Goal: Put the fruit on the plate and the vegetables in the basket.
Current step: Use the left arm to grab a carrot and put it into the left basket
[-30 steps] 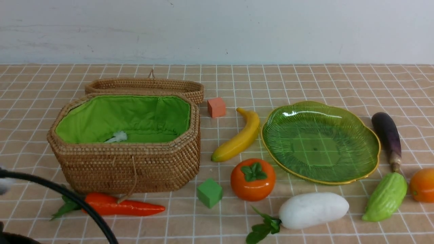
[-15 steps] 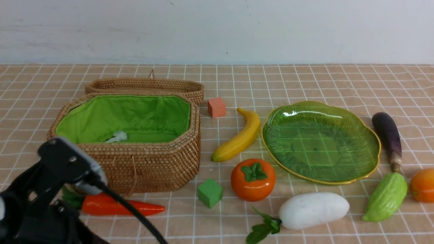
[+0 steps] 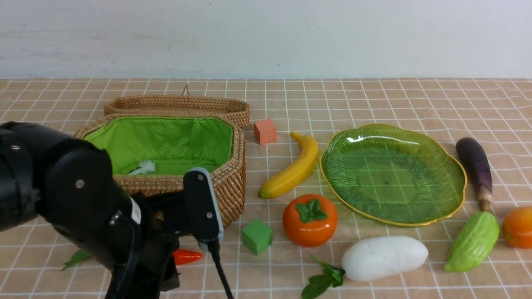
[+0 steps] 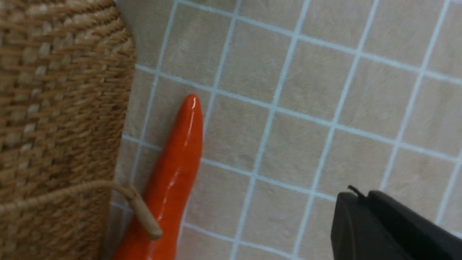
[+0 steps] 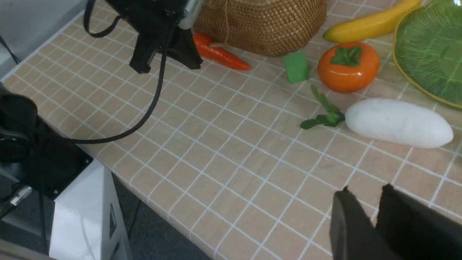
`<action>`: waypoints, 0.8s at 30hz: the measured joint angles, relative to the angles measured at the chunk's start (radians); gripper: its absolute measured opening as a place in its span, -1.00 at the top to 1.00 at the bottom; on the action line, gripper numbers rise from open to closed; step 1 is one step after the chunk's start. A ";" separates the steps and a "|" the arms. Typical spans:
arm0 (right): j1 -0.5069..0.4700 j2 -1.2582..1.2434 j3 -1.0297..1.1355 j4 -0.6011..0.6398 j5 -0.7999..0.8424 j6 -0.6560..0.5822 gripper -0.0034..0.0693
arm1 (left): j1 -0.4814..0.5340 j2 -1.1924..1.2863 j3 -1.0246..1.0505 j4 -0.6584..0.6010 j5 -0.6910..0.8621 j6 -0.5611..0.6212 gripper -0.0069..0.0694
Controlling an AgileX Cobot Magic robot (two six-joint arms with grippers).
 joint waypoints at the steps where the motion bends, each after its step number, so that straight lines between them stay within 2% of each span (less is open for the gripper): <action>1: 0.001 0.000 0.000 -0.006 0.002 -0.001 0.52 | 0.000 0.027 0.000 0.028 -0.016 0.017 0.45; 3: 0.004 0.000 0.000 -0.008 0.003 -0.006 0.52 | 0.000 0.063 0.000 0.069 -0.050 0.027 0.18; 4: 0.004 0.000 0.000 -0.008 0.003 -0.006 0.52 | 0.000 0.071 0.000 0.078 -0.060 0.028 0.14; 6: 0.005 0.000 -0.002 -0.008 0.003 -0.022 0.51 | 0.000 0.107 0.000 0.142 -0.112 0.032 -0.25; 7: 0.005 0.000 -0.002 -0.008 0.003 -0.022 0.51 | 0.000 0.110 0.000 0.142 -0.116 0.032 -0.28; 8: 0.005 0.000 -0.002 -0.008 0.002 -0.024 0.51 | 0.000 0.134 -0.002 0.190 -0.154 0.033 -0.46; 10: 0.005 0.000 -0.002 -0.008 0.002 -0.024 0.51 | 0.000 0.157 -0.002 0.235 -0.190 0.034 -0.54; 13: 0.005 0.000 -0.002 -0.008 0.002 -0.025 0.50 | 0.000 0.194 -0.002 0.291 -0.239 0.036 -0.54; 17: 0.005 0.000 -0.002 -0.001 0.002 -0.025 0.50 | 0.000 0.253 -0.002 0.369 -0.278 0.037 -0.37; 24: 0.005 0.000 -0.002 0.023 0.002 -0.027 0.50 | 0.000 0.284 -0.002 0.406 -0.281 0.037 -0.12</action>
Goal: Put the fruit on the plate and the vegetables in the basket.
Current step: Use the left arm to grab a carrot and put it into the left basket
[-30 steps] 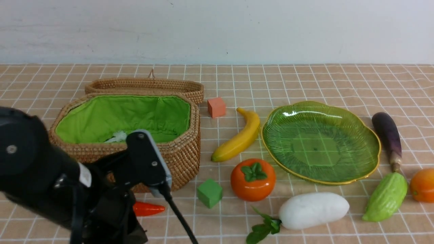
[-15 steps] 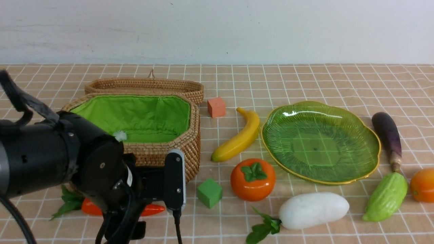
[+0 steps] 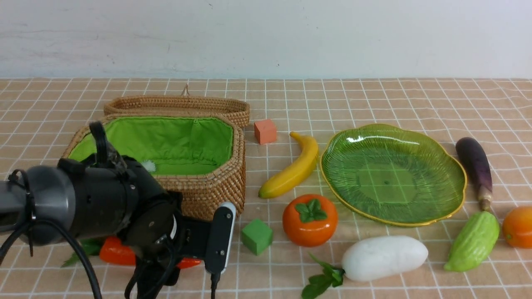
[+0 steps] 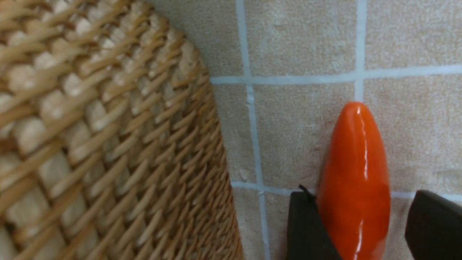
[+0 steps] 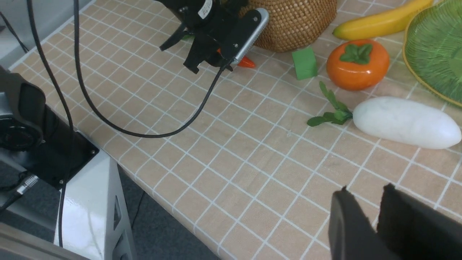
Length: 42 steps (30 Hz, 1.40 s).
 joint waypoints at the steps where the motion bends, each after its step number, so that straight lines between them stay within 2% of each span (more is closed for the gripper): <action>1: 0.000 0.000 0.000 0.000 0.000 -0.001 0.50 | 0.000 0.002 0.000 0.001 0.000 0.000 -0.10; 7: 0.000 0.000 0.000 0.000 0.000 -0.022 0.50 | 0.000 0.014 0.000 0.003 0.052 0.000 0.01; 12: 0.000 0.000 0.000 0.001 -0.001 -0.023 0.49 | 0.000 0.014 -0.003 0.003 0.109 0.002 0.21; 19: 0.000 0.000 0.000 0.001 -0.020 -0.025 0.49 | -0.006 0.009 -0.005 -0.030 0.190 0.003 0.21; 22: 0.000 0.000 0.000 0.002 -0.023 -0.027 0.49 | -0.034 -0.021 -0.005 -0.056 0.278 -0.039 0.21; 26: 0.000 0.000 0.000 0.003 -0.041 -0.027 0.49 | -0.119 -0.153 -0.006 -0.070 0.397 -0.186 0.21; 29: 0.000 0.000 0.000 -0.004 -0.095 -0.027 0.49 | -0.191 -0.286 -0.052 -0.003 0.423 -0.282 0.21; 31: 0.000 0.000 0.000 -0.005 -0.114 -0.027 0.49 | -0.204 -0.326 -0.088 0.047 0.423 -0.310 0.21; 33: 0.000 0.000 0.000 -0.005 -0.160 -0.027 0.49 | -0.209 -0.365 -0.177 0.170 0.402 -0.342 0.21; 34: 0.000 0.000 0.000 -0.005 -0.169 -0.027 0.49 | -0.202 -0.362 -0.222 0.242 0.380 -0.349 0.21; 36: 0.000 0.000 0.000 -0.005 -0.182 -0.027 0.49 | -0.182 -0.337 -0.285 0.300 0.339 -0.354 0.21; 40: 0.000 0.000 0.000 -0.004 -0.188 -0.027 0.49 | -0.122 -0.243 -0.372 0.319 0.266 -0.380 0.21; 42: 0.000 0.000 0.000 -0.004 -0.188 -0.027 0.49 | -0.059 -0.140 -0.425 0.312 0.225 -0.433 0.21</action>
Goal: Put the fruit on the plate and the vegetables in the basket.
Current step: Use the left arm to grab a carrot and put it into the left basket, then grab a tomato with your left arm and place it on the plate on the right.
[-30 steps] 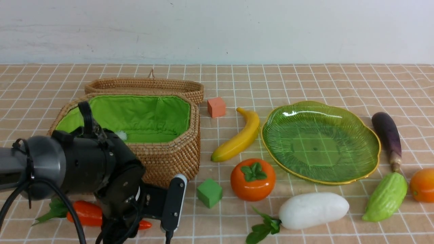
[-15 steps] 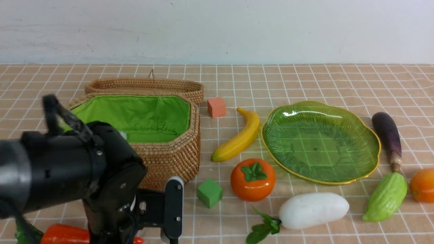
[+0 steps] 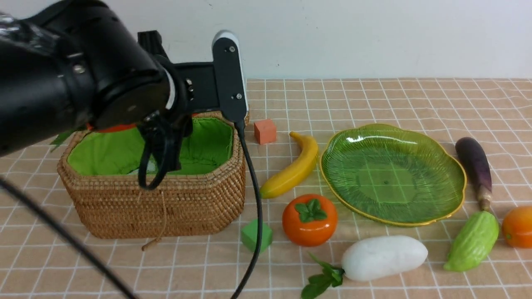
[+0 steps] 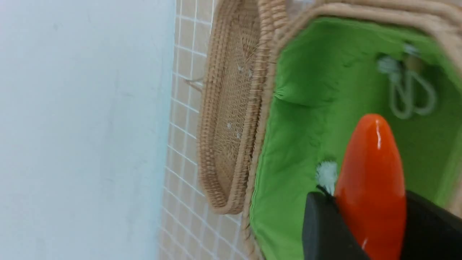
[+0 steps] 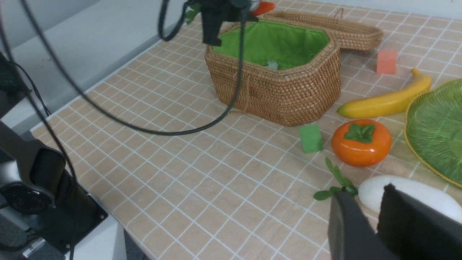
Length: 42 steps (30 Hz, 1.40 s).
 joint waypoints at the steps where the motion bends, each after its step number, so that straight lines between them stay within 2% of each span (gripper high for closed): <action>1: 0.000 0.000 0.000 0.000 0.000 0.000 0.49 | 0.036 0.067 -0.024 0.000 -0.015 -0.048 0.21; 6: 0.000 0.000 0.000 0.000 0.000 0.000 0.49 | 0.094 0.152 -0.044 0.000 -0.047 -0.170 0.15; 8: 0.000 0.000 0.000 0.000 0.000 0.000 0.49 | 0.095 0.153 -0.047 -0.002 -0.063 -0.195 -0.09; 9: 0.000 0.000 0.000 0.000 0.000 0.000 0.49 | 0.095 0.152 -0.048 -0.002 -0.064 -0.196 -0.12; 10: 0.000 0.000 0.000 0.000 0.000 0.000 0.49 | 0.095 0.150 -0.052 -0.005 -0.074 -0.202 -0.32; 13: 0.000 0.000 0.000 -0.001 0.000 0.000 0.48 | 0.095 0.142 -0.052 -0.017 -0.080 -0.206 -0.74; 15: 0.000 0.000 0.000 -0.003 0.000 0.000 0.48 | 0.095 0.132 -0.052 -0.038 -0.079 -0.209 -0.89; 18: 0.000 0.000 0.000 -0.010 0.001 0.000 0.47 | 0.095 0.118 -0.052 -0.086 -0.075 -0.243 -0.91; 21: 0.000 0.000 -0.010 -0.032 0.045 0.016 0.47 | 0.077 0.079 -0.052 -0.267 -0.013 -0.391 -0.70; 22: 0.000 0.000 -0.016 -0.040 0.067 0.031 0.46 | 0.063 0.064 -0.052 -0.325 0.010 -0.418 -0.59; 23: 0.000 0.000 -0.027 -0.057 0.101 0.059 0.46 | 0.028 0.048 -0.054 -0.399 0.055 -0.434 -0.34; 24: 0.000 0.000 -0.029 -0.059 0.106 0.064 0.46 | 0.028 0.045 -0.054 -0.411 0.062 -0.437 -0.34; 25: 0.000 0.000 -0.050 -0.098 0.155 0.111 0.46 | -0.036 0.035 -0.077 -0.527 0.132 -0.440 0.09; 26: 0.000 0.000 -0.057 -0.115 0.180 0.135 0.46 | -0.061 0.036 -0.091 -0.574 0.160 -0.438 0.26; 27: 0.000 0.000 -0.059 -0.120 0.180 0.135 0.46 | -0.067 0.036 -0.095 -0.585 0.166 -0.437 0.30; 28: 0.000 0.000 -0.067 -0.151 0.214 0.165 0.45 | -0.106 0.052 -0.126 -0.664 0.210 -0.417 0.54; 29: 0.000 0.000 -0.071 -0.171 0.233 0.186 0.45 | -0.134 0.078 -0.157 -0.716 0.246 -0.380 0.68; 32: 0.000 0.000 -0.073 -0.196 0.257 0.199 0.44 | -0.181 0.162 -0.229 -0.784 0.288 -0.292 0.78; 36: 0.000 0.000 -0.073 -0.197 0.258 0.204 0.43 | -0.220 0.268 -0.285 -0.777 0.288 -0.192 0.59; 37: 0.000 0.000 -0.073 -0.197 0.258 0.206 0.43 | -0.231 0.301 -0.298 -0.760 0.277 -0.163 0.48; 38: 0.000 0.000 -0.073 -0.197 0.258 0.206 0.43 | -0.243 0.345 -0.309 -0.721 0.240 -0.125 0.27; 42: 0.000 0.000 -0.073 -0.192 0.258 0.207 0.42 | -0.255 0.416 -0.315 -0.572 0.129 -0.088 -0.30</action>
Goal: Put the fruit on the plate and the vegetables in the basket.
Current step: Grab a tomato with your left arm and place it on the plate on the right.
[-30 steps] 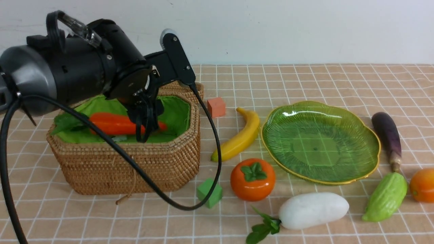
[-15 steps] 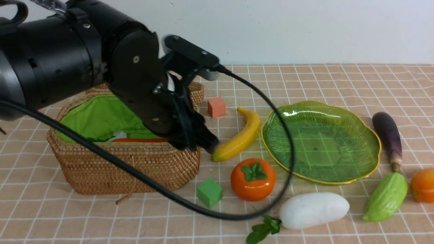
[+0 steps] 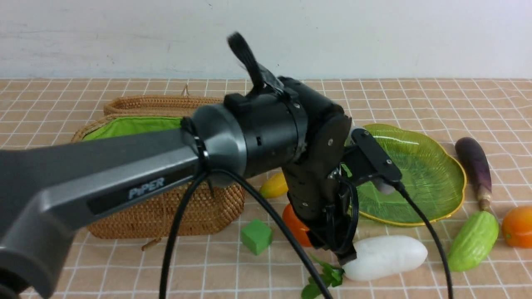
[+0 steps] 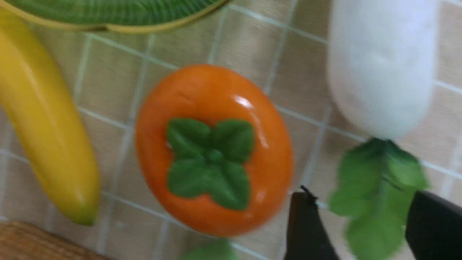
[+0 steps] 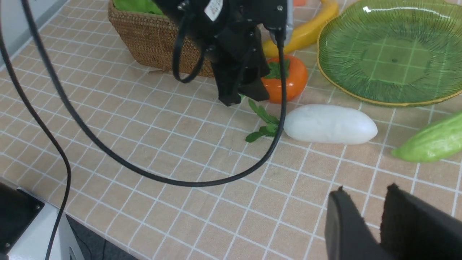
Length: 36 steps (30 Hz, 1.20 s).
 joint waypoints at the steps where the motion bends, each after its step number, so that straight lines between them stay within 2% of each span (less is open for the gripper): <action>1: 0.000 0.000 0.000 0.005 0.000 0.000 0.42 | 0.000 0.015 0.000 0.049 -0.026 0.002 -0.41; 2: 0.000 0.000 0.000 0.015 0.000 0.000 0.42 | 0.002 0.032 0.000 0.110 -0.057 0.005 -0.55; 6: 0.000 0.000 0.000 0.035 0.000 0.000 0.42 | 0.002 0.067 -0.002 0.210 -0.100 0.005 -0.68; 13: 0.000 0.000 0.000 0.039 0.000 0.000 0.42 | 0.002 0.118 -0.003 0.237 -0.134 -0.016 -0.60; 20: 0.000 0.000 0.000 0.039 0.000 0.000 0.41 | 0.002 0.152 -0.006 0.323 -0.165 -0.111 -0.59; 32: 0.000 0.000 0.000 0.043 0.000 -0.019 0.41 | 0.002 0.186 -0.021 0.404 -0.163 -0.135 -0.49; 36: 0.000 0.000 0.000 0.055 0.000 -0.020 0.41 | 0.001 0.185 -0.022 0.409 -0.157 -0.196 -0.49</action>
